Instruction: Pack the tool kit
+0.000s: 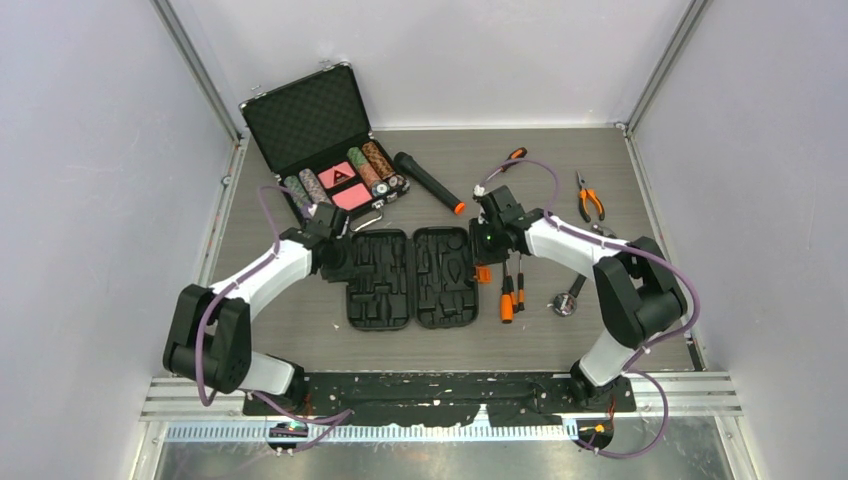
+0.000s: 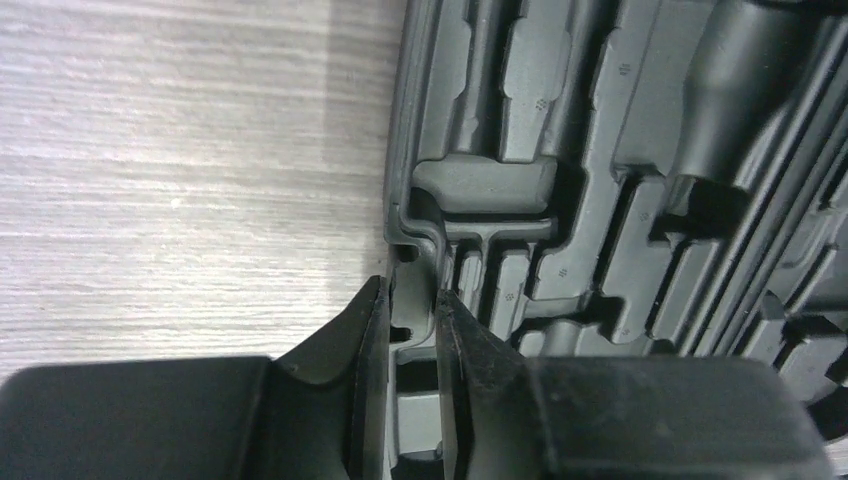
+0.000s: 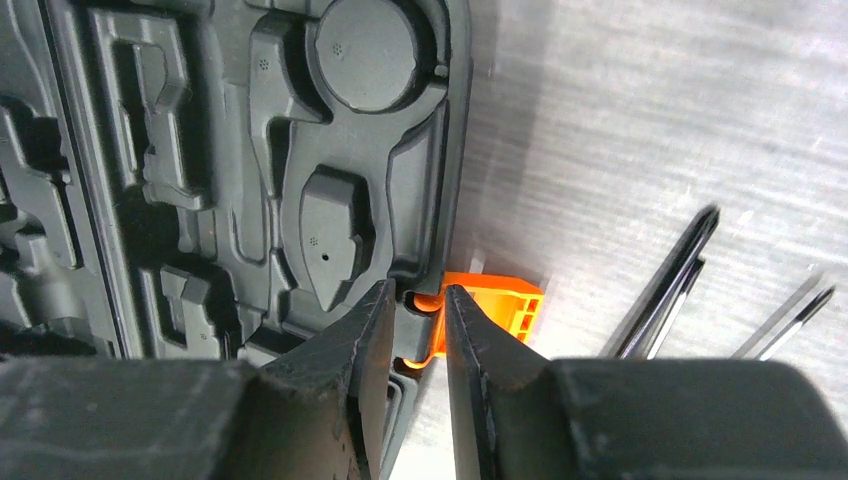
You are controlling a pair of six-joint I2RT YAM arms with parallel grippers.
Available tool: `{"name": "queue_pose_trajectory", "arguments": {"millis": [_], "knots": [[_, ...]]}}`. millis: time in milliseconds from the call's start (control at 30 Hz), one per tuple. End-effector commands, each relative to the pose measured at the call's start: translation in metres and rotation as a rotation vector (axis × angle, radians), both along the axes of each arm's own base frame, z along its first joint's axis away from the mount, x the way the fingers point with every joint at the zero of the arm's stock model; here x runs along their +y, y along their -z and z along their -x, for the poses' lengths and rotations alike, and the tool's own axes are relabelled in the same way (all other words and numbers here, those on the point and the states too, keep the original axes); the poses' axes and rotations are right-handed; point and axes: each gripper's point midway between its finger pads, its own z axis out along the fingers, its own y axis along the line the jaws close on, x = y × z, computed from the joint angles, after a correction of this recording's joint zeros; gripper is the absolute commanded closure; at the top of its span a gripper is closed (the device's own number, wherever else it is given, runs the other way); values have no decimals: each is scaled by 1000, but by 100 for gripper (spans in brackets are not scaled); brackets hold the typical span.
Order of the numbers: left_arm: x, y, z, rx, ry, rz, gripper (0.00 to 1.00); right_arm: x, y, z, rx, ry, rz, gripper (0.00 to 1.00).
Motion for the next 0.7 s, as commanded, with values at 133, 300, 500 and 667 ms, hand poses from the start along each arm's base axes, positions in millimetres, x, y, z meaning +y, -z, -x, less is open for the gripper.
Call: {"name": "queue_pose_trajectory", "arguments": {"millis": [133,300,500,667], "knots": [[-23,-63,-29,-159,28,136,53,-6,-34,-34,-77,-7,48,68],[-12,-114,-12,-278,56,137,25,-27,-90,-17,-149,11,69,55],[16,-178,12,-510,73,85,3,-75,-101,13,-117,116,167,49],[40,-194,32,-722,48,51,0,-97,-75,24,-56,184,209,50]]}}
